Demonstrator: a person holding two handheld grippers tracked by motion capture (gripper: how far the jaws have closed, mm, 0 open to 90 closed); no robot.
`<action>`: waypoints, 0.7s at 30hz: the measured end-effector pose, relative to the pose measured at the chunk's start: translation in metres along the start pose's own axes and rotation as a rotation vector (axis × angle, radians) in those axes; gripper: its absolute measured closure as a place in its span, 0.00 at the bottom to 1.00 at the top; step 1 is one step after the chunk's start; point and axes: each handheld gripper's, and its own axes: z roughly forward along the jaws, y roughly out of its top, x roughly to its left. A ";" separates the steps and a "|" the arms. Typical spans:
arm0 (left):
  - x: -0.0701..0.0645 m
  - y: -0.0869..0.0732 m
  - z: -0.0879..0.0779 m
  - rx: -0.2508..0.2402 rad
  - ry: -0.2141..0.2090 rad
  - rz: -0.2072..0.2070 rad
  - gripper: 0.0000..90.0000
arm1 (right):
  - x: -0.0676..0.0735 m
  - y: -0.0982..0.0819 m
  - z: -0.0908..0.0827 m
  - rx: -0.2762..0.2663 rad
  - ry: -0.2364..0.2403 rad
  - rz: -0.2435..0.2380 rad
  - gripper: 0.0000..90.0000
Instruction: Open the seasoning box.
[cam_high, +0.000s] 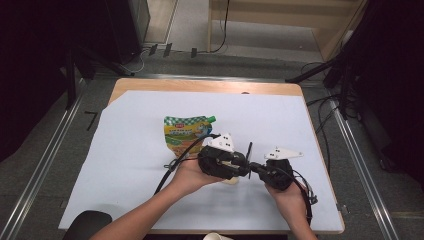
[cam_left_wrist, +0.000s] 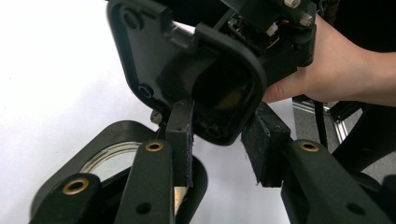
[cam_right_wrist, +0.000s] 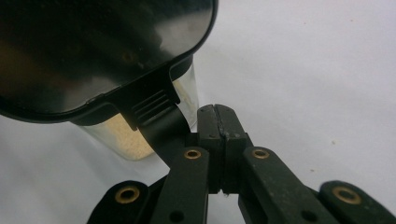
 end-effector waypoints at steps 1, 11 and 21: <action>0.000 0.000 0.000 0.000 0.000 0.000 0.74 | 0.000 0.000 0.000 0.000 0.000 0.000 1.00; 0.003 -0.001 -0.001 -0.004 -0.028 -0.015 0.76 | 0.005 0.001 0.002 -0.001 0.017 0.003 1.00; 0.001 -0.006 -0.016 0.002 -0.064 -0.025 0.68 | 0.015 -0.001 -0.012 -0.024 0.016 -0.036 1.00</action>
